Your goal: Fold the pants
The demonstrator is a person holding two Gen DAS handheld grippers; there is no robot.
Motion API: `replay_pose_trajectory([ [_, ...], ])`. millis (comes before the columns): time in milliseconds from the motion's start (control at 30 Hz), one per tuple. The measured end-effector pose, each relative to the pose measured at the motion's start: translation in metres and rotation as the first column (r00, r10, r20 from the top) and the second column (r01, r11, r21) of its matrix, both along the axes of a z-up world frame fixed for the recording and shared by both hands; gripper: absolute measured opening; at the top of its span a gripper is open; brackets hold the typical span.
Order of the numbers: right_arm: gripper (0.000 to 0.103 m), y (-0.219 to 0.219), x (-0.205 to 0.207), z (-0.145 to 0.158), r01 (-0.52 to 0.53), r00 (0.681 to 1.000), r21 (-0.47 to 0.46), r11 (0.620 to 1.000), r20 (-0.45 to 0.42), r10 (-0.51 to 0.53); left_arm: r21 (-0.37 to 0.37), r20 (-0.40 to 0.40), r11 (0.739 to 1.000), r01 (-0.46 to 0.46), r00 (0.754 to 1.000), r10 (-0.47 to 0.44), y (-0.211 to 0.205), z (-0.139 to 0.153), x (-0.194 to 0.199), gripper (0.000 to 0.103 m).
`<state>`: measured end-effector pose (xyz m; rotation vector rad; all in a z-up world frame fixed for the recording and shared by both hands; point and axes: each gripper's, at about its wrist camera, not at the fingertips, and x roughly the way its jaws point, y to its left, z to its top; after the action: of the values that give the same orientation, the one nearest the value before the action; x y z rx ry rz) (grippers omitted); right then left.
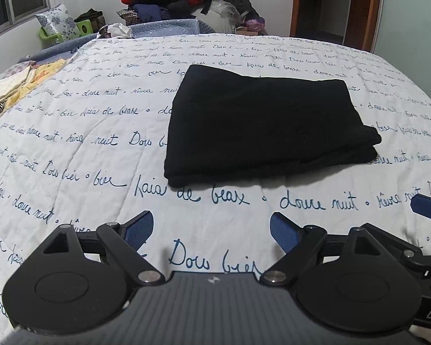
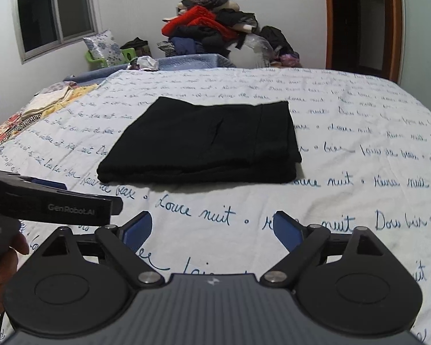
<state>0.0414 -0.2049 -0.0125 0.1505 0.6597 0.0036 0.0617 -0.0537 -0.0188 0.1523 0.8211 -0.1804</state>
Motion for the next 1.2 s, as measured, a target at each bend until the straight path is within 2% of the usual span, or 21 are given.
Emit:
replay_pose_trajectory([
  [267, 0.097, -0.005, -0.001, -0.006, 0.04, 0.999, 0.024, 0.999, -0.004, -0.04, 0.015, -0.002, 1.0, -0.02, 1.0, 0.02, 0.002, -0.005, -0.001, 0.088],
  [1200, 0.098, 0.0, 0.0, -0.017, 0.048, 0.999, 0.008, 0.999, -0.025, -0.048, 0.051, -0.004, 0.998, -0.043, 0.999, 0.043, 0.003, -0.022, -0.007, 0.091],
])
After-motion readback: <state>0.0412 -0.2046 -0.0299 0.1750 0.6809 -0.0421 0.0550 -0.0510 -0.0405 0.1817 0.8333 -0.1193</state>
